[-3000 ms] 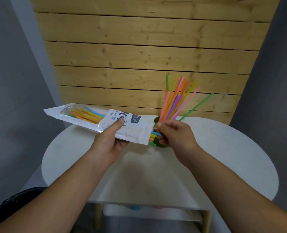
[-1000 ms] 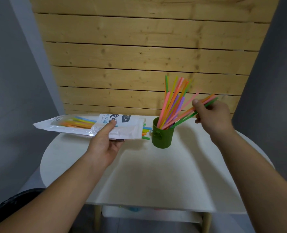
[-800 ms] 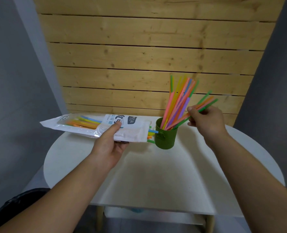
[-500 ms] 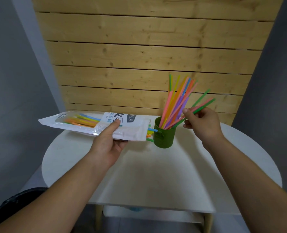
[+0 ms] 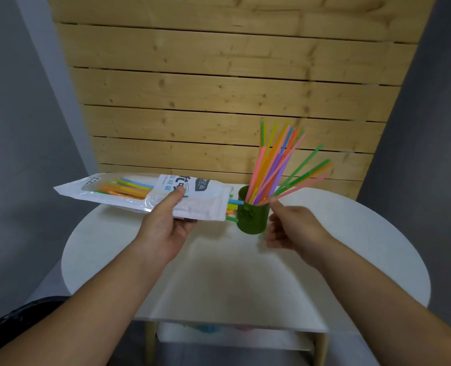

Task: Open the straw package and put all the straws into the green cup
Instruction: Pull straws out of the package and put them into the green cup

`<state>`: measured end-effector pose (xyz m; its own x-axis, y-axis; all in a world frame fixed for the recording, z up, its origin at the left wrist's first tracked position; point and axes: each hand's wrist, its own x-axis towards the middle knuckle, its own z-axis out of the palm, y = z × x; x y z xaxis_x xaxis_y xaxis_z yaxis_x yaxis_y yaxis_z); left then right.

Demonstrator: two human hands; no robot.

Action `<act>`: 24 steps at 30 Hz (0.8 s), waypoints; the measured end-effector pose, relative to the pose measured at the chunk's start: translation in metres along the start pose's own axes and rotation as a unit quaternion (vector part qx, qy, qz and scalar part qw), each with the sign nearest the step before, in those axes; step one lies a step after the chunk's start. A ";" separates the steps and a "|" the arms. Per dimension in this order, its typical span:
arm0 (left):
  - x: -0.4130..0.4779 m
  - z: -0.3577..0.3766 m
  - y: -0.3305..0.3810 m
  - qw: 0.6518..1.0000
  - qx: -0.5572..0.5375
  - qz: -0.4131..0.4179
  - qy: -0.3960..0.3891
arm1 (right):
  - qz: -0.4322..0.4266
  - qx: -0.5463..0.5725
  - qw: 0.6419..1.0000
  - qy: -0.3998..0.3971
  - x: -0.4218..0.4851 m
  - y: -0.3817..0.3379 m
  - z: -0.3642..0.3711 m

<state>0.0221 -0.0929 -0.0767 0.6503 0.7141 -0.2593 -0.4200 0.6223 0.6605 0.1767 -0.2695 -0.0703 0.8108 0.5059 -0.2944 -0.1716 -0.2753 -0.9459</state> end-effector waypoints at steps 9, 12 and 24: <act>-0.015 0.015 -0.009 0.970 0.183 0.152 -0.057 | 0.102 0.473 0.864 -0.135 -0.026 0.006 0.061; -0.017 0.018 -0.013 0.965 0.200 0.160 -0.048 | 0.097 0.491 0.857 -0.124 -0.026 0.005 0.062; -0.014 0.015 -0.004 0.963 0.199 0.179 -0.039 | 0.064 0.284 0.956 -0.041 -0.020 0.006 0.062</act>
<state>0.0238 -0.1102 -0.0653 0.5618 0.8236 0.0782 -0.3592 0.1578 0.9198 0.1246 -0.2310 -0.0781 0.7202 0.5667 -0.4002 -0.5613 0.1369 -0.8162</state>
